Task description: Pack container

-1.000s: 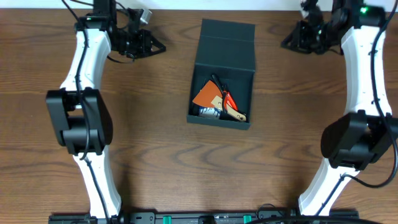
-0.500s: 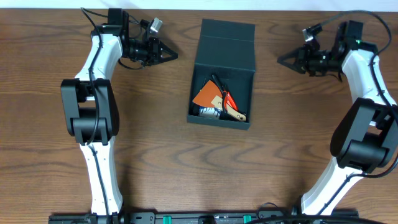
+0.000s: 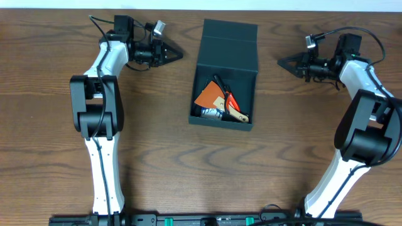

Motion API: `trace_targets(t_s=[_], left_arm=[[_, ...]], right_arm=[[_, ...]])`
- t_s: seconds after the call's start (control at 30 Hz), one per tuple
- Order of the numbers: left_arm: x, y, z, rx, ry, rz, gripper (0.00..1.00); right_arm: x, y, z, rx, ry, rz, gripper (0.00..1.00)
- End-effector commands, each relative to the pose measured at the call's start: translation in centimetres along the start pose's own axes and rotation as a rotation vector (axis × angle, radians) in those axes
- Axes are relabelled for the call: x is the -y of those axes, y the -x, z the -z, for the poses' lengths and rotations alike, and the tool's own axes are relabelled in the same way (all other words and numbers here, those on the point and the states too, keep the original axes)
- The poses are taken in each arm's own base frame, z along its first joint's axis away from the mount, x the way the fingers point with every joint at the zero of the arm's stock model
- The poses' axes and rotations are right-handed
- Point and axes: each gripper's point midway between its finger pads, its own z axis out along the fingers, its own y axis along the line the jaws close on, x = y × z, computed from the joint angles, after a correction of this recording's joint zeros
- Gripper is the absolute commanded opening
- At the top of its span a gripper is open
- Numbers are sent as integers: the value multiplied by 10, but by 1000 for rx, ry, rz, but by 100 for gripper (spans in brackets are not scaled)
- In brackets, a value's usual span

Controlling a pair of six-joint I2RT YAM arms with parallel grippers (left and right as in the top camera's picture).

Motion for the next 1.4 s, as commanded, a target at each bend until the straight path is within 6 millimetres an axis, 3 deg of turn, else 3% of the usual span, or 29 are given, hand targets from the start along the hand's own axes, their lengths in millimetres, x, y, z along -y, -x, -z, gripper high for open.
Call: trace_targets(t_s=[0.0,0.33,0.7,0.87,1.1,1.37], left_arm=[[-1,-4,-13,-20,-71,109,6],[-12,-14,-44,-60,-85,146,6],[-23,-14,-45,-49,-44,162,5],[-26,-15,-45,-50,-36,172,6],[-34,-21,-49,-58,-31,199,6],[-42,-26,-51,-65,-28,221,6]], right_arm=[[-3,0,-5,-13,50,-101,1],[26,10,-10,37,-48,-293,1],[61,-8,-45,-40,-29,-422,1],[58,-6,-63,-51,9,-407,1],[39,9,-80,-29,53,-366,1],[30,6,-92,-45,62,-360,1]])
